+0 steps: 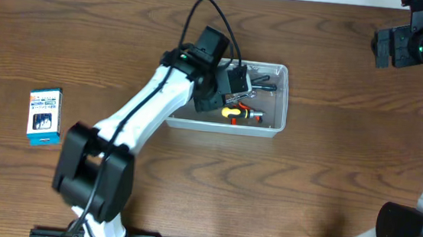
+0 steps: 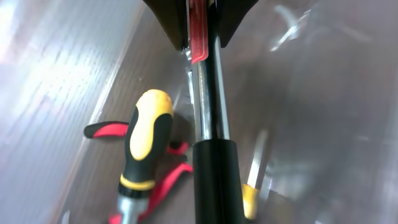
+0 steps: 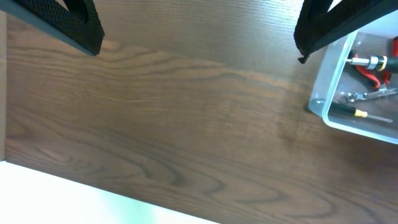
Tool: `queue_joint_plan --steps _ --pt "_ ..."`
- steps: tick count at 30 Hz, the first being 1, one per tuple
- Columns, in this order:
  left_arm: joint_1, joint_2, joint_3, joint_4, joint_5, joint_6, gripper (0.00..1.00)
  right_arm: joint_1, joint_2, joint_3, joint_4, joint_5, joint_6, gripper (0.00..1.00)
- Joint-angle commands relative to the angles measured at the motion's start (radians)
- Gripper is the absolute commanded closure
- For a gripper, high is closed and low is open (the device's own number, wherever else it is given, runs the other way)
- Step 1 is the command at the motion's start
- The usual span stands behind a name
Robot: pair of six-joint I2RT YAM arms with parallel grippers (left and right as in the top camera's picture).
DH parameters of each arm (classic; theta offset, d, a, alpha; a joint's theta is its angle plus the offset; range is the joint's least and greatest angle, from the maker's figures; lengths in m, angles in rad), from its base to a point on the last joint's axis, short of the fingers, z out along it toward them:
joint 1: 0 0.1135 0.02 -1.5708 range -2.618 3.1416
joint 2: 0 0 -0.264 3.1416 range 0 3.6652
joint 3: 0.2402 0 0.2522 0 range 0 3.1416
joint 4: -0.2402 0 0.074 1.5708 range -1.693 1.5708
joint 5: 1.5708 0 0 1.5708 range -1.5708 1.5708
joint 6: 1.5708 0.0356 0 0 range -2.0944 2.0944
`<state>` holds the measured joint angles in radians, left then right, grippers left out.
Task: Pack container
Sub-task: 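Carry the red-handled tool into the container with the left gripper, then release the tool and move the left gripper to the blue box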
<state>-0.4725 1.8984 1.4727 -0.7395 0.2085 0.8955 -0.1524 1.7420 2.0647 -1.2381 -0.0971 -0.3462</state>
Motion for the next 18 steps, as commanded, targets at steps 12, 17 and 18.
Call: queue_joint_plan --steps 12,17,18 --pt "0.001 0.092 0.015 -0.044 0.019 0.005 0.6 0.002 0.006 -0.006 -0.001 0.003 0.017 0.01" --pt "0.001 0.086 0.015 -0.044 0.016 0.005 0.56 0.002 0.006 -0.006 -0.001 0.003 0.017 0.01" --pt "0.001 0.08 0.015 -0.044 0.011 0.005 0.56 0.002 0.006 -0.006 -0.001 0.003 0.017 0.01"
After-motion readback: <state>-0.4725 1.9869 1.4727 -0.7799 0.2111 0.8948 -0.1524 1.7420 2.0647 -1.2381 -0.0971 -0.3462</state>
